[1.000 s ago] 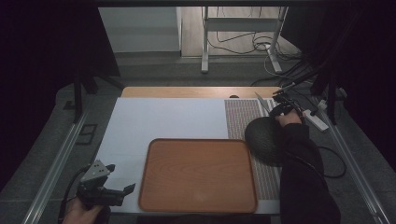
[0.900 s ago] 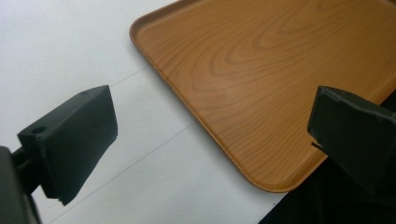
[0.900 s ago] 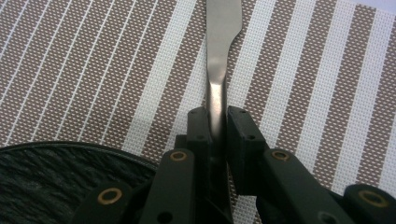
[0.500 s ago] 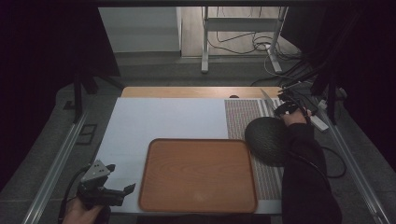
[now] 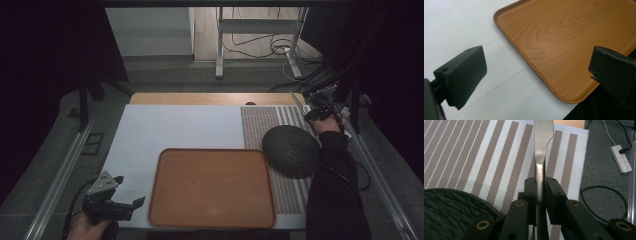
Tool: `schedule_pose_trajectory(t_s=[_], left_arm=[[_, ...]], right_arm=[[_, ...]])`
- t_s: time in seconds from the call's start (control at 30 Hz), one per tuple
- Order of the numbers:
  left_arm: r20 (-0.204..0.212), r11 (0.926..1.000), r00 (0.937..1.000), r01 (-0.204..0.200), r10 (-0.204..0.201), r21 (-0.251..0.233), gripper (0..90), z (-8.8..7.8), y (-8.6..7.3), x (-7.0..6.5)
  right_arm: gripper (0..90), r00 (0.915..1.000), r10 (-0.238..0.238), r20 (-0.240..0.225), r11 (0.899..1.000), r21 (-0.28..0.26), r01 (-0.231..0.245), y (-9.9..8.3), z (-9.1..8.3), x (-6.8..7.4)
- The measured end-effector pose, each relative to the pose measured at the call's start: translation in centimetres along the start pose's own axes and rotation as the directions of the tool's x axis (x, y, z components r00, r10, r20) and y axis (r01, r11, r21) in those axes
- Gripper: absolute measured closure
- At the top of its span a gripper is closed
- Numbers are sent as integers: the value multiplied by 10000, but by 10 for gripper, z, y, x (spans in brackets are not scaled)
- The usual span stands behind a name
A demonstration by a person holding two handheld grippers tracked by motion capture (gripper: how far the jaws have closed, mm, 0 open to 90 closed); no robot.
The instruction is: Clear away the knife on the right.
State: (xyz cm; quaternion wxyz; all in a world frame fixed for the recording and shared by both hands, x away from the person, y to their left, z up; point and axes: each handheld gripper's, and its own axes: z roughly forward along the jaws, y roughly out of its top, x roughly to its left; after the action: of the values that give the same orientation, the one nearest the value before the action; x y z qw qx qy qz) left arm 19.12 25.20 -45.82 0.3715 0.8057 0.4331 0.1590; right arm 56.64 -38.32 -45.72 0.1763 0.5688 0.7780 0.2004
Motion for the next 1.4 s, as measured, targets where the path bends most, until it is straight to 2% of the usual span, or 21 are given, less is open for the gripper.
schedule_pose_trajectory(t_s=[0.13, 0.23, 0.4, 0.57, 0.63, 0.67, 0.7, 0.83, 1.1, 1.2, 1.23, 1.27, 1.3, 1.33, 1.37, 1.4], left_arm=[[-1, 10000, 10000, 9, -9, -6, 16, 0, 0, 0], [-3, 10000, 10000, 14, -14, -12, 17, 0, 0, 0], [3, 10000, 10000, 26, -26, -39, 16, 0, 0, 0], [7, 10000, 10000, 22, -22, -57, 16, 0, 0, 0], [5, 10000, 10000, 13, -13, -64, 16, -1, 0, 0], [0, 10000, 10000, 3, -3, -62, 16, -1, 0, 0], [-2, 10000, 10000, -3, 3, -70, 16, -1, 0, 0], [-2, 10000, 10000, -16, 16, -62, 16, 0, 0, 0], [-1, 10000, 10000, -13, 13, -54, 16, 0, 0, 0], [-5, 10000, 10000, -25, 25, -45, 16, 0, 0, 0], [-5, 10000, 10000, -26, 26, -43, 16, 0, 0, 0], [-7, 10000, 10000, -26, 26, -40, 16, 0, 0, 0], [-10, 10000, 10000, -30, 30, -40, 16, 0, 0, 0], [-12, 10000, 10000, -36, 36, -38, 16, 0, 0, -1], [-12, 10000, 10000, -40, 39, -39, 16, 0, 0, -1], [-16, 10000, 10000, -37, 37, -40, 16, 0, 0, -1]], right_arm=[[803, 9997, -2, -257, 10000, 13, 2, -3, -10, -1], [802, 9982, -112, -584, 9999, 18, 113, -5, -18, 6], [801, 9916, -720, -1074, 9974, -64, 717, -7, -27, 31], [801, 9794, -1250, -1584, 9921, -152, 1242, -11, -31, 59], [801, 9728, -1612, -1665, 9868, -92, 1619, -13, -31, 71], [801, 9654, -1923, -1762, 9809, -58, 1943, -16, -32, 82], [801, 9654, -1923, -1762, 9809, -58, 1943, -16, -32, 82], [801, 9535, -2265, -1987, 9730, -16, 2307, -23, -36, 102], [801, 9218, -3030, -2416, 9507, -100, 3099, -43, -47, 136], [801, 9035, -3360, -2659, 9385, -130, 3452, -54, -53, 151], [801, 9035, -3360, -2659, 9385, -130, 3452, -54, -53, 151], [801, 8984, -3461, -2702, 9347, -171, 3550, -57, -55, 155], [801, 8892, -3613, -2808, 9287, -227, 3702, -62, -58, 162], [801, 8892, -3613, -2808, 9287, -227, 3702, -62, -58, 162], [801, 8807, -3753, -2890, 9226, -255, 3849, -68, -62, 170], [801, 8807, -3753, -2890, 9226, -255, 3849, -68, -62, 170]])
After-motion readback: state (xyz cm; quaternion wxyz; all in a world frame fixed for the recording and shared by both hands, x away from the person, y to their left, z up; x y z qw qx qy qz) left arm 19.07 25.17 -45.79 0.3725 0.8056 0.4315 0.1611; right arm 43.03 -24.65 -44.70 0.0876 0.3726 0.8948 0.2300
